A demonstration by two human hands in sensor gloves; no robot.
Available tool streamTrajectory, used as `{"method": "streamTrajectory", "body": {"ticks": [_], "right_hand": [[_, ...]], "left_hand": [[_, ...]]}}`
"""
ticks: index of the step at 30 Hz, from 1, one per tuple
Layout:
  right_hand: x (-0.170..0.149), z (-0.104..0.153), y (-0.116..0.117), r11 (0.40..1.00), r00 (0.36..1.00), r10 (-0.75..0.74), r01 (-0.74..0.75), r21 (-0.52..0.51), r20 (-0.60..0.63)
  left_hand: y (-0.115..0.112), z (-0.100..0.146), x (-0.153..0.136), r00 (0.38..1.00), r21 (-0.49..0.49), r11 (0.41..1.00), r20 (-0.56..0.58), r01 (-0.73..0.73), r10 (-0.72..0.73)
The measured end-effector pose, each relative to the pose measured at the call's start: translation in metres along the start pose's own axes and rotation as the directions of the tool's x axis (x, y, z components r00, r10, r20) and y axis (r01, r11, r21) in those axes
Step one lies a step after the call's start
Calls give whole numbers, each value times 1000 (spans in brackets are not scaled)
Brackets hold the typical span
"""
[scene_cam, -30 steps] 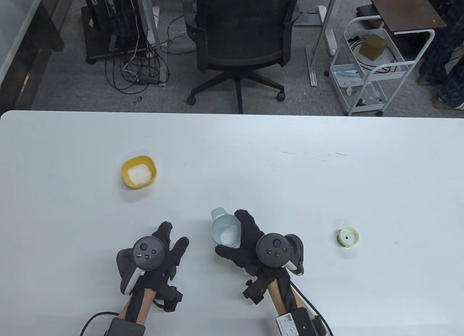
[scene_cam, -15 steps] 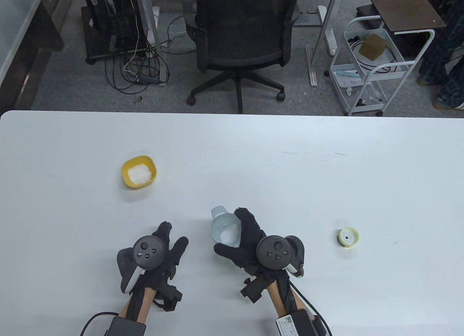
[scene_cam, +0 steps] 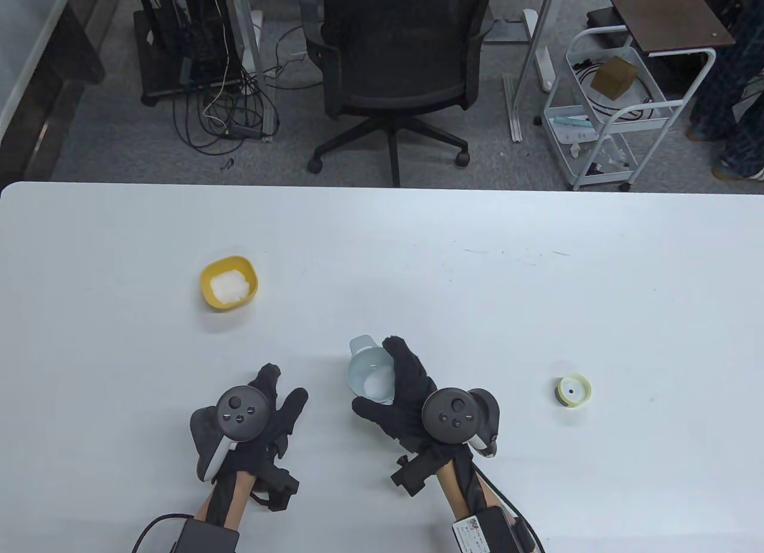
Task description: Unscrew the press dispenser and pour salt into it
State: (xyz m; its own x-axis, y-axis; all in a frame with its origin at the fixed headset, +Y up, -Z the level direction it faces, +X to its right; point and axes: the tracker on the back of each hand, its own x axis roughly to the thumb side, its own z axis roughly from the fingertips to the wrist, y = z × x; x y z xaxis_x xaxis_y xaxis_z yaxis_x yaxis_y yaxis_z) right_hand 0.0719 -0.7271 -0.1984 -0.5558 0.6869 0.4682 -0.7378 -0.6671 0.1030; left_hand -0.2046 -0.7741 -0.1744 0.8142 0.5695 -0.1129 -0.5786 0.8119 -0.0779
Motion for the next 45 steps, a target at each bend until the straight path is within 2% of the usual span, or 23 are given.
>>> {"method": "streamTrajectory", "body": {"ticks": [2,3,4,5,6,8,13,45], "right_hand": [[0,-1,3,1000,1000,11,-11,-12,-5],[-5,0,11,996,996,79,-77,43,-40],[-10,6,7,994,994,103,-102,28,-22],[-7,1,8,1000,999,12,-12,-14,-44],[-6,2,9,1000,997,2,0,14,-78],[-6,1,8,998,997,59,-58,29,-43],[-7,1,10,999,998,-4,7,49,-58],[-5,0,10,1000,999,7,-6,26,-46]], "left_hand": [[0,0,0,1000,0,1000,0,0,0],[0,0,0,1000,2,1000,-5,1,-1],[0,0,0,1000,5,1000,-5,2,-2],[0,0,0,1000,8,1000,-5,2,-2],[0,0,0,1000,9,1000,-4,3,-3],[0,0,0,1000,8,1000,-3,3,-3],[0,0,0,1000,5,1000,-3,7,-7],[-2,-2,-1,1000,-6,1000,-4,4,-4]]}}
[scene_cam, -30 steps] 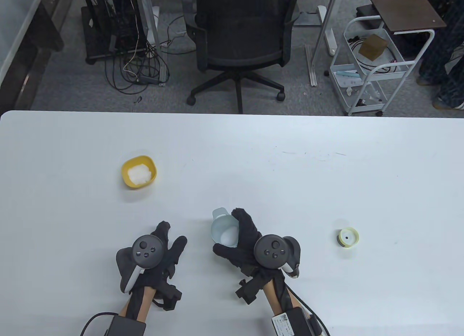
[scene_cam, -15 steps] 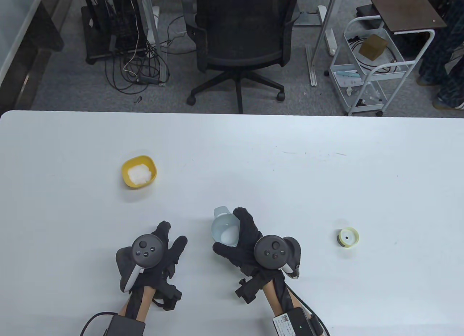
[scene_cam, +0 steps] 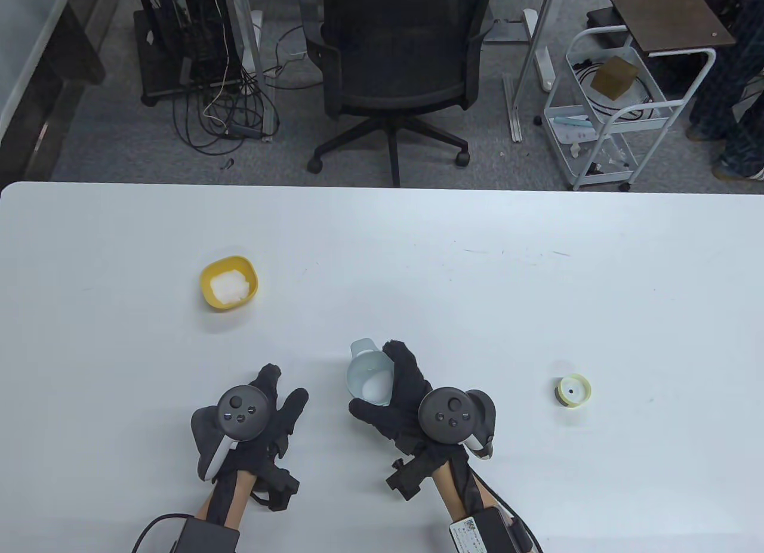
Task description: Unscrew the press dispenser and pour salt into it
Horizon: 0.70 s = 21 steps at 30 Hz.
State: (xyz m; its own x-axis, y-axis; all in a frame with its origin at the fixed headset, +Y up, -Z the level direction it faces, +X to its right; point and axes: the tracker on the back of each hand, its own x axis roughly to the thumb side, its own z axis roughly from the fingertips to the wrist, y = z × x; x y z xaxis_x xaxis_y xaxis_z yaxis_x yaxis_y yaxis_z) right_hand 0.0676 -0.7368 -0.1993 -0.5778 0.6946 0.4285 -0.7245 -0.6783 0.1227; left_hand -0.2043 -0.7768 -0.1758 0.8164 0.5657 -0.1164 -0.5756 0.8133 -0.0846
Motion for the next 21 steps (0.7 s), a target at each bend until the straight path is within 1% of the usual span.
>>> {"method": "streamTrajectory", "body": {"ticks": [2,3,4,6,11,21], "right_hand": [[-5,4,3,999,999,48,-48,17,-11],[-5,2,4,999,999,35,-35,-9,8],[-4,2,4,1000,1000,16,-16,4,-13],[-4,3,4,999,999,35,-35,0,-1],[-3,3,4,1000,1000,27,-27,4,-2],[0,1,3,1000,1000,30,-30,10,-7]], "left_hand": [[0,0,0,1000,1,1000,0,4,-4],[0,0,0,1000,2,1000,1,8,-8],[0,0,0,1000,3,1000,2,9,-9],[-1,0,0,1000,3,1000,4,11,-11],[-2,1,1,1000,3,1000,12,19,-19],[2,1,3,999,1,1000,29,-31,31]]}}
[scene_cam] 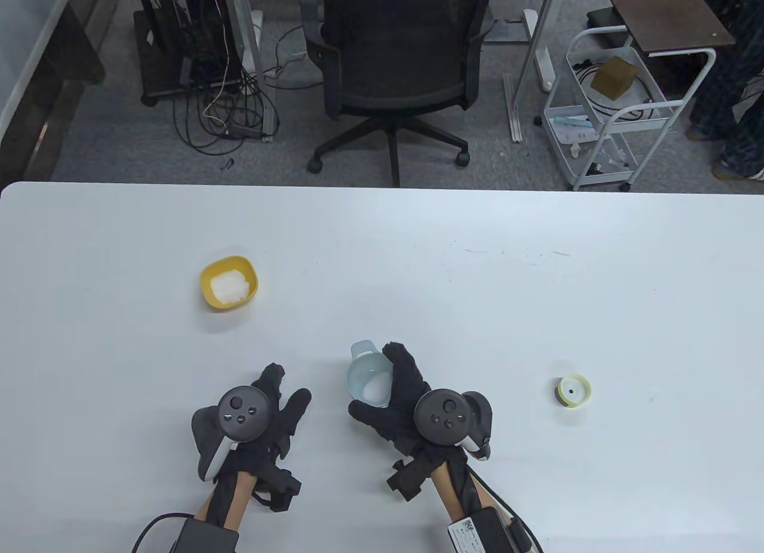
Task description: Unscrew the press dispenser and pour salt into it
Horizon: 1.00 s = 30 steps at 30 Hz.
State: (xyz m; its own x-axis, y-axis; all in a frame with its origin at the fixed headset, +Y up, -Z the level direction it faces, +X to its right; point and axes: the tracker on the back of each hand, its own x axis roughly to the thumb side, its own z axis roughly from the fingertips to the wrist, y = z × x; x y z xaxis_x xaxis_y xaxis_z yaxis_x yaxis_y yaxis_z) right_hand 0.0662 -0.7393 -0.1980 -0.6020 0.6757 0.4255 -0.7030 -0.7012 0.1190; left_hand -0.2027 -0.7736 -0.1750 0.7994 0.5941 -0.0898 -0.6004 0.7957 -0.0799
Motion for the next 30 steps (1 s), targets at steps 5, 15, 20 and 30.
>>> {"method": "streamTrajectory", "body": {"ticks": [5,15,20,30], "right_hand": [[2,-1,-2,1000,1000,-8,8,-9,6],[4,-1,-5,1000,1000,-26,27,-14,17],[6,-1,-6,999,999,-30,30,-15,21],[7,-1,-6,999,999,-29,30,-13,23]], "left_hand": [[2,0,0,1000,8,1000,5,-4,4],[2,0,-1,1000,10,1000,7,4,-4],[1,0,-1,1000,10,1000,9,8,-8],[1,0,-1,1000,12,1000,9,12,-12]]}}
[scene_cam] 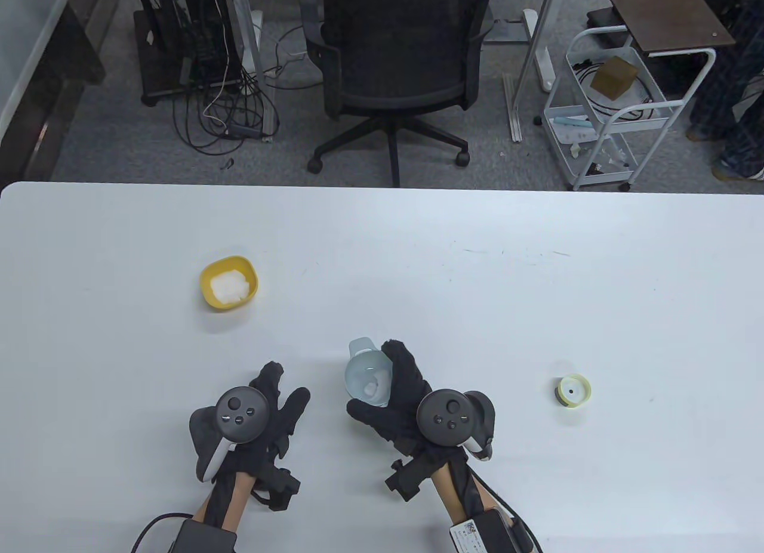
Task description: Unscrew the press dispenser and pour salt into it
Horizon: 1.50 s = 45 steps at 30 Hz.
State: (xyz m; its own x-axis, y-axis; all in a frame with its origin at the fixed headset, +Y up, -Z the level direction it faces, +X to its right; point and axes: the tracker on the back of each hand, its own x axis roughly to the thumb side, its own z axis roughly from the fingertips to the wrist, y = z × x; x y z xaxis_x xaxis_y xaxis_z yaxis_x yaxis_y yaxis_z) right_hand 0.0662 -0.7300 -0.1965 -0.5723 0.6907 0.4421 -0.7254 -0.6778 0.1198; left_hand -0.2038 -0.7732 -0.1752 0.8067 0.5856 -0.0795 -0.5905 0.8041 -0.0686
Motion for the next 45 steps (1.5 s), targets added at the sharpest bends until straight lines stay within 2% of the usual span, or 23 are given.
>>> {"method": "streamTrajectory", "body": {"ticks": [3,5,6,7,8,45], "right_hand": [[0,0,2,1000,1000,15,-15,-11,-4],[-9,6,7,993,991,121,-119,26,-57],[-8,2,7,998,998,66,-67,-15,-20],[-7,2,6,999,998,33,-34,-3,-53],[-8,3,6,999,997,41,-40,26,-61],[5,1,-5,1000,1000,15,-15,-13,0]], "left_hand": [[0,0,0,1000,0,1000,-1,1,-1],[-1,0,0,1000,2,1000,-2,6,-6],[-1,0,0,1000,4,1000,-2,9,-9],[-1,0,0,1000,5,1000,-3,12,-12],[-1,1,0,1000,6,1000,-2,16,-16],[-3,1,2,1000,-2,1000,7,29,-29]]}}
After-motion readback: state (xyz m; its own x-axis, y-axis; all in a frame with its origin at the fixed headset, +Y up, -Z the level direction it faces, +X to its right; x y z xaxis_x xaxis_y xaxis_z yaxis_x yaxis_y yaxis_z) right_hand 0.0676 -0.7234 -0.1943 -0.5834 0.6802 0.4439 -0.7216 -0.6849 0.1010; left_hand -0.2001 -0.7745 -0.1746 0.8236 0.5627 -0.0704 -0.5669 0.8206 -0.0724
